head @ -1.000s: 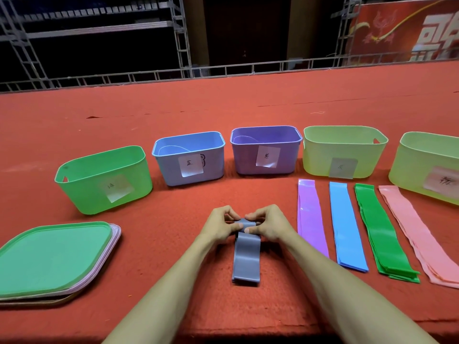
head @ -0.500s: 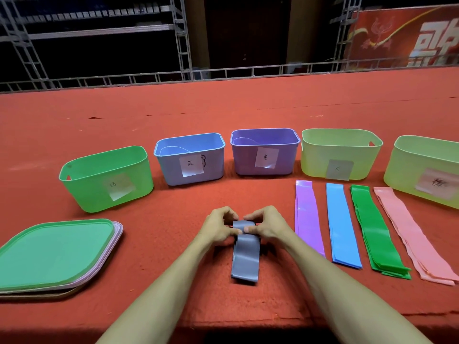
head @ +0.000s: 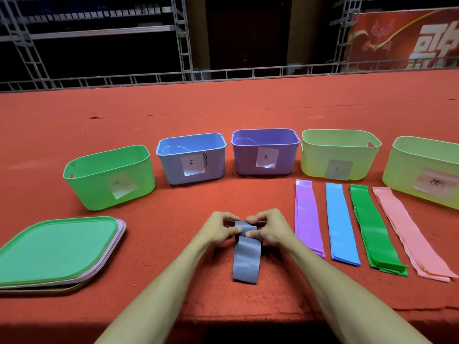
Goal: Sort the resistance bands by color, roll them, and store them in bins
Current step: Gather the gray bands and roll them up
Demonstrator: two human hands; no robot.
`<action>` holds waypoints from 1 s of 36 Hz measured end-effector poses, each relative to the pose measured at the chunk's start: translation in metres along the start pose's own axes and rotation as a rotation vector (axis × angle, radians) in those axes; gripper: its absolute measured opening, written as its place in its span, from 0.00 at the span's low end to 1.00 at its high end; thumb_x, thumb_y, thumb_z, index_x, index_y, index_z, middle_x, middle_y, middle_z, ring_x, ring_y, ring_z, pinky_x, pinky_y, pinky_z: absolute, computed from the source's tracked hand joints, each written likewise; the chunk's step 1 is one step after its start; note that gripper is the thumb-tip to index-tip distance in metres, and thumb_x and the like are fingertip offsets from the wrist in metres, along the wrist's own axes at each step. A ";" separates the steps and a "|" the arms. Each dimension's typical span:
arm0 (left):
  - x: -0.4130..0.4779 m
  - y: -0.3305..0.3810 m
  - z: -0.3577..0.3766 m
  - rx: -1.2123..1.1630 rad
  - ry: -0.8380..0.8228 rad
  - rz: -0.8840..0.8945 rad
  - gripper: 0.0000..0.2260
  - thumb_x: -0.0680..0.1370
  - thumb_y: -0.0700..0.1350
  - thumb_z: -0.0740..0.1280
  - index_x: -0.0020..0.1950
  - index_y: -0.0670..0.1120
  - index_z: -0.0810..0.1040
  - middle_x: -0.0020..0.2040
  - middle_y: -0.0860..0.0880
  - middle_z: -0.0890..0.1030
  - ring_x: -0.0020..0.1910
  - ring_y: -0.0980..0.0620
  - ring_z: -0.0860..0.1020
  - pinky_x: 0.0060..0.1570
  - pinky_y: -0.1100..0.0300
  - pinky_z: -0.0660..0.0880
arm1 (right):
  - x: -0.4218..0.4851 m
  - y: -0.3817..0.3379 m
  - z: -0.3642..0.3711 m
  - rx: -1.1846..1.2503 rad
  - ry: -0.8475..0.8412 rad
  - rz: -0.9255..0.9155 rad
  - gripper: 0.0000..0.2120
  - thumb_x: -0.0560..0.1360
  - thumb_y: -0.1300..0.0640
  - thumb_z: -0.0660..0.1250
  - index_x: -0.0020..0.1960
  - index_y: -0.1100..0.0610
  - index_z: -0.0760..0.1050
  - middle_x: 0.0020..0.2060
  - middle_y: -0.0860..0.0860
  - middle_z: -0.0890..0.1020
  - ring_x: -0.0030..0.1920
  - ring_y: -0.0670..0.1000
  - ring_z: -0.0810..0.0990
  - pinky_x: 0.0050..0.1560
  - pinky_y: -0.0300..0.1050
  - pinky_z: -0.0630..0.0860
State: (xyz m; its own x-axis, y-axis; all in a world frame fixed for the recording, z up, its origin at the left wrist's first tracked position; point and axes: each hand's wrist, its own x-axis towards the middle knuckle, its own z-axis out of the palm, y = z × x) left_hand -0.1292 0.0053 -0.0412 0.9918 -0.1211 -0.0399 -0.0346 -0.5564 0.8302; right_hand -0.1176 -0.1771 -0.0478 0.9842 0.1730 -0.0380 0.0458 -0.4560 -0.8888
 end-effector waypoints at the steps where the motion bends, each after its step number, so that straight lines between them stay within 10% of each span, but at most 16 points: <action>1: 0.000 0.001 0.001 0.021 0.011 0.014 0.15 0.74 0.41 0.73 0.60 0.43 0.80 0.54 0.48 0.83 0.55 0.53 0.80 0.60 0.56 0.75 | -0.001 0.000 0.000 0.004 -0.004 -0.008 0.17 0.63 0.62 0.81 0.49 0.56 0.82 0.48 0.48 0.84 0.50 0.46 0.83 0.54 0.44 0.80; 7: -0.005 0.002 0.002 0.076 0.038 0.063 0.14 0.72 0.39 0.74 0.58 0.43 0.81 0.54 0.49 0.83 0.54 0.55 0.80 0.59 0.58 0.74 | -0.008 -0.006 -0.004 0.022 -0.005 -0.069 0.05 0.71 0.56 0.74 0.38 0.48 0.83 0.43 0.49 0.85 0.40 0.45 0.81 0.34 0.44 0.79; 12: -0.007 0.000 0.003 0.098 0.059 0.062 0.17 0.71 0.39 0.75 0.59 0.44 0.81 0.54 0.50 0.83 0.53 0.55 0.80 0.58 0.62 0.74 | -0.008 -0.002 -0.003 -0.015 -0.021 -0.070 0.20 0.70 0.57 0.75 0.62 0.55 0.78 0.54 0.47 0.82 0.54 0.46 0.80 0.48 0.40 0.77; 17: -0.009 0.001 0.002 0.075 0.038 0.059 0.16 0.69 0.38 0.76 0.56 0.45 0.82 0.52 0.50 0.83 0.52 0.55 0.80 0.57 0.61 0.75 | -0.016 0.001 -0.003 0.041 -0.009 -0.071 0.15 0.69 0.59 0.76 0.55 0.59 0.81 0.47 0.51 0.84 0.47 0.46 0.81 0.42 0.34 0.77; 26: -0.022 0.003 0.005 -0.269 0.059 -0.040 0.04 0.74 0.36 0.71 0.47 0.43 0.82 0.40 0.45 0.81 0.37 0.56 0.78 0.37 0.66 0.74 | -0.018 0.001 -0.001 0.063 -0.015 -0.026 0.12 0.65 0.61 0.79 0.42 0.49 0.80 0.45 0.50 0.85 0.49 0.52 0.83 0.48 0.55 0.81; 31: -0.022 0.005 0.007 -0.250 0.023 -0.044 0.06 0.73 0.36 0.72 0.43 0.46 0.78 0.39 0.43 0.79 0.38 0.49 0.77 0.46 0.52 0.75 | -0.022 0.002 0.000 0.098 -0.009 -0.032 0.13 0.65 0.66 0.78 0.45 0.56 0.80 0.45 0.52 0.84 0.46 0.51 0.82 0.52 0.57 0.79; 36: -0.021 0.008 0.002 -0.122 0.009 0.009 0.08 0.72 0.37 0.74 0.45 0.47 0.78 0.48 0.44 0.83 0.41 0.55 0.79 0.45 0.63 0.76 | -0.025 0.003 -0.001 0.100 -0.009 -0.048 0.15 0.63 0.64 0.80 0.48 0.59 0.82 0.47 0.53 0.85 0.50 0.53 0.83 0.53 0.52 0.80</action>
State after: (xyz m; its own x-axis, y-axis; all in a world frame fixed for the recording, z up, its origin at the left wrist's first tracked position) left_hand -0.1505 0.0017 -0.0348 0.9926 -0.1185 -0.0276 -0.0291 -0.4513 0.8919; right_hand -0.1424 -0.1838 -0.0494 0.9796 0.2009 0.0023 0.0754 -0.3573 -0.9310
